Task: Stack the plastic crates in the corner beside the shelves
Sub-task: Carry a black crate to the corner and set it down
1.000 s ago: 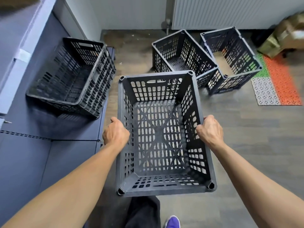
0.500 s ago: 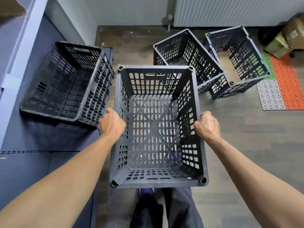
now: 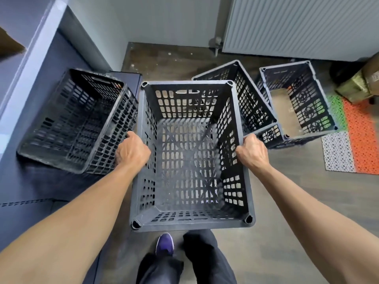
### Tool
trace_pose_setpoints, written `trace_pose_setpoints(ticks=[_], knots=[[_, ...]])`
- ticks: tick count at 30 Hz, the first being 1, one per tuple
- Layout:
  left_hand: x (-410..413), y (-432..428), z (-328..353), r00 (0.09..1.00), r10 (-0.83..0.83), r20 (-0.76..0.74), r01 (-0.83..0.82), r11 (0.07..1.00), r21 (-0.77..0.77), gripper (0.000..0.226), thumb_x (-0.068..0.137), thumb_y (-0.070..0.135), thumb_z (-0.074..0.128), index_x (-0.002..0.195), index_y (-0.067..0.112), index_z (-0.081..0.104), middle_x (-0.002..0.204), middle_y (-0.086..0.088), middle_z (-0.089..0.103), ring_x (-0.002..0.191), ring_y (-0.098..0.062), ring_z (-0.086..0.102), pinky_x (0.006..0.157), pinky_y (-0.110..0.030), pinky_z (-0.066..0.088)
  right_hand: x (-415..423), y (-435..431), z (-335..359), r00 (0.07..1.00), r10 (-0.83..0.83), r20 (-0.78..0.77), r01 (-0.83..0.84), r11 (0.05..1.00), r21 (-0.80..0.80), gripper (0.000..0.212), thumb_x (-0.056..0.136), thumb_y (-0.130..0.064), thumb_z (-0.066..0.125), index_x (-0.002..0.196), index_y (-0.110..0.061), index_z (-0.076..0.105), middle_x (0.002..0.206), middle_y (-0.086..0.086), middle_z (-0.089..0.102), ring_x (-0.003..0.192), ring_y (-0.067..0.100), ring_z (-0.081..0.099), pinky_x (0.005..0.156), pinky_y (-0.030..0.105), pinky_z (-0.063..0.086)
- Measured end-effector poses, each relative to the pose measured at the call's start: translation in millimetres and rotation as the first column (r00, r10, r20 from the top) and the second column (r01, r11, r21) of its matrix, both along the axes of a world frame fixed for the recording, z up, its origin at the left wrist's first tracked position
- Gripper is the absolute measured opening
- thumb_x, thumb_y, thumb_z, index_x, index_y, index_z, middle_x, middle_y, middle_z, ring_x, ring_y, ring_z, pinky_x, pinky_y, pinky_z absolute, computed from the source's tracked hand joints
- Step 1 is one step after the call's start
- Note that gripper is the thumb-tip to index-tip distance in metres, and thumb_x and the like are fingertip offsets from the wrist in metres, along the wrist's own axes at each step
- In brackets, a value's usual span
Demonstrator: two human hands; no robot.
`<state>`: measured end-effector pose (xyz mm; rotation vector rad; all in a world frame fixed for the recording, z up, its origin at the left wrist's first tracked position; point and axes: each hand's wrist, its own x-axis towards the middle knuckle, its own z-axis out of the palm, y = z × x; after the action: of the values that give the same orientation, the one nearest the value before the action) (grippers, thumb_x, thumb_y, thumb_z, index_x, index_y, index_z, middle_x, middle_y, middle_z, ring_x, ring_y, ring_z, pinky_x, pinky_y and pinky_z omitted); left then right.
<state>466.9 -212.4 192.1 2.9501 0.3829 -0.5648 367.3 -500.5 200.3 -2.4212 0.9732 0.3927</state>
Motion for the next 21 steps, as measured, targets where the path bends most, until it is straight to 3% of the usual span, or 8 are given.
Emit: trace_pose_setpoints(ticks=[2, 7, 12, 17, 21], knots=[[11.0, -6.0, 2.0, 1.0, -0.003, -0.008, 0.003, 1.0, 0.015, 0.058, 0.094, 0.014, 0.058, 0.143, -0.004, 0.032, 0.115, -0.022, 0.064, 0.112, -0.041, 0.057, 0.082, -0.047, 0.046, 14.4, -7.3, 1.2, 1.0, 0.005, 0.008, -0.005, 1.0, -0.001, 0.021, 0.084, -0.002, 0.049, 0.102, 0.003, 0.058, 0.093, 0.017, 0.065, 0.081, 0.035, 0.059, 0.069, 0.036, 0.042], [55.8, -15.2, -0.8, 0.999, -0.032, 0.034, 0.031, 0.998, 0.049, 0.05, 0.094, 0.019, 0.057, 0.136, -0.003, 0.039, 0.104, -0.02, 0.067, 0.098, -0.04, 0.062, 0.065, -0.039, 0.039, 62.0, -24.5, -2.3, 0.999, 0.011, 0.034, -0.011, 1.0, -0.006, 0.023, 0.084, -0.005, 0.049, 0.104, 0.0, 0.061, 0.098, 0.016, 0.068, 0.086, 0.035, 0.062, 0.074, 0.038, 0.049], [121.4, -22.4, -6.9, 0.997, -0.053, 0.065, 0.051, 0.998, 0.04, 0.055, 0.094, 0.021, 0.055, 0.141, -0.002, 0.037, 0.108, -0.021, 0.066, 0.103, -0.041, 0.062, 0.072, -0.041, 0.04, 116.8, -29.3, -1.3, 0.999, 0.006, 0.052, -0.007, 1.0, 0.017, 0.022, 0.082, -0.003, 0.047, 0.099, 0.002, 0.061, 0.092, 0.017, 0.068, 0.083, 0.035, 0.066, 0.079, 0.049, 0.057], [195.0, -19.3, -8.7, 0.997, -0.047, 0.067, 0.047, 0.999, 0.005, 0.054, 0.093, 0.022, 0.053, 0.14, -0.002, 0.04, 0.114, -0.022, 0.066, 0.109, -0.042, 0.06, 0.083, -0.045, 0.048, 183.9, -24.3, 1.7, 0.999, -0.009, 0.051, 0.009, 1.0, 0.004, 0.015, 0.083, -0.003, 0.048, 0.094, -0.001, 0.058, 0.083, 0.012, 0.065, 0.072, 0.029, 0.062, 0.069, 0.043, 0.056], [255.0, -14.2, -10.7, 0.996, -0.048, 0.077, 0.049, 0.999, -0.011, 0.047, 0.092, 0.022, 0.053, 0.132, 0.0, 0.044, 0.115, -0.022, 0.065, 0.107, -0.041, 0.061, 0.077, -0.041, 0.041, 241.3, -19.2, 1.9, 0.998, -0.033, 0.046, 0.033, 0.999, 0.016, 0.016, 0.083, -0.003, 0.049, 0.097, -0.001, 0.057, 0.082, 0.011, 0.063, 0.068, 0.025, 0.058, 0.061, 0.035, 0.048]])
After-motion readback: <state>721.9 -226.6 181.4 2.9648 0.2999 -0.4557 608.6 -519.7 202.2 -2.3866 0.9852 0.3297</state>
